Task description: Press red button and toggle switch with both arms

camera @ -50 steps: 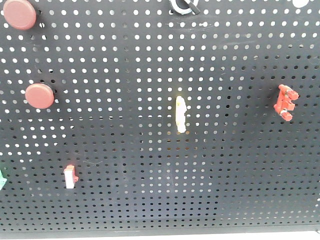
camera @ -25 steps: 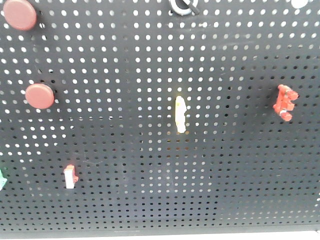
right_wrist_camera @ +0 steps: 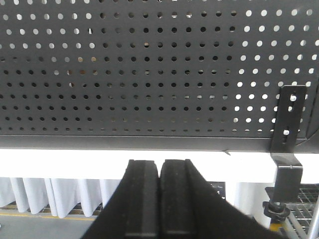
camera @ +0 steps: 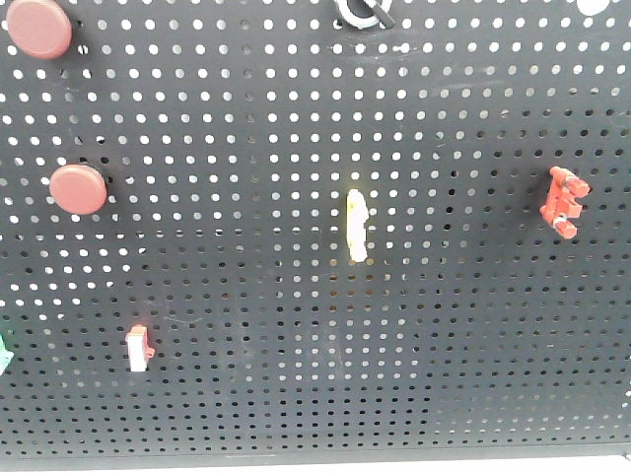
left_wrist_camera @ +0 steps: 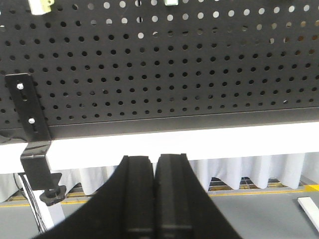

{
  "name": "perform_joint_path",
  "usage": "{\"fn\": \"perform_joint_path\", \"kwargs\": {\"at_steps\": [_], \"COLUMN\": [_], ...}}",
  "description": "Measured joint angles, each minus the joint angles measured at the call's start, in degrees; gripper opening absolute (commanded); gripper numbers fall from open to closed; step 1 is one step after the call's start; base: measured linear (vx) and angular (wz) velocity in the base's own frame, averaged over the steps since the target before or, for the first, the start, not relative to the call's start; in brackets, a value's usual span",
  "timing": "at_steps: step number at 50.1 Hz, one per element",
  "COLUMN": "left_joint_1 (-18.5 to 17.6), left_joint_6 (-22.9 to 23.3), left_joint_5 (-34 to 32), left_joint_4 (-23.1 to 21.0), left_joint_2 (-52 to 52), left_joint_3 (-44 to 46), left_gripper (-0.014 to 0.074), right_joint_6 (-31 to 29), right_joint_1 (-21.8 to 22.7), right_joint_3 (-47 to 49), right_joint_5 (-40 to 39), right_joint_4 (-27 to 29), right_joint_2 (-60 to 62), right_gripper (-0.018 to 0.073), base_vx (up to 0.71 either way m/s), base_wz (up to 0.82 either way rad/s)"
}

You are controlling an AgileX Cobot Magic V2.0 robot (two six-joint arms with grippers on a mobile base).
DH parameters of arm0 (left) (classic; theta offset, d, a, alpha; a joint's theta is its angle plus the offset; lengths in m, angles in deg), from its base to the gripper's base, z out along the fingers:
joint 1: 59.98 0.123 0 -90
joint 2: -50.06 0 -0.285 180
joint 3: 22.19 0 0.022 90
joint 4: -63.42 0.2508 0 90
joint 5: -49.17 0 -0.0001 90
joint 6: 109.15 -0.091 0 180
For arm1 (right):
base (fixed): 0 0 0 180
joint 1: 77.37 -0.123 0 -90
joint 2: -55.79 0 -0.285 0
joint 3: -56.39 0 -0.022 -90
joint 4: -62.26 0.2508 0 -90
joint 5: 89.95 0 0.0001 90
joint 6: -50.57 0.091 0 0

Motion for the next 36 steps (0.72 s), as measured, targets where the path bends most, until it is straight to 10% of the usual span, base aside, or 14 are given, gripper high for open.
{"fn": "perform_joint_path", "kwargs": {"at_steps": [36], "left_joint_1": [0.0], "left_joint_6": [0.0], "left_joint_5": [0.0], "left_joint_4": [0.0], "left_joint_2": [0.0], "left_joint_3": [0.0], "left_gripper": [0.0001], "right_joint_6": [0.0], "right_joint_1": [0.1], "right_joint_3": [0.0], "right_joint_5": [0.0], "right_joint_4": [0.0], "right_joint_2": [0.0], "right_gripper": [0.0], "base_vx": [0.0], "base_wz": [0.0]}}
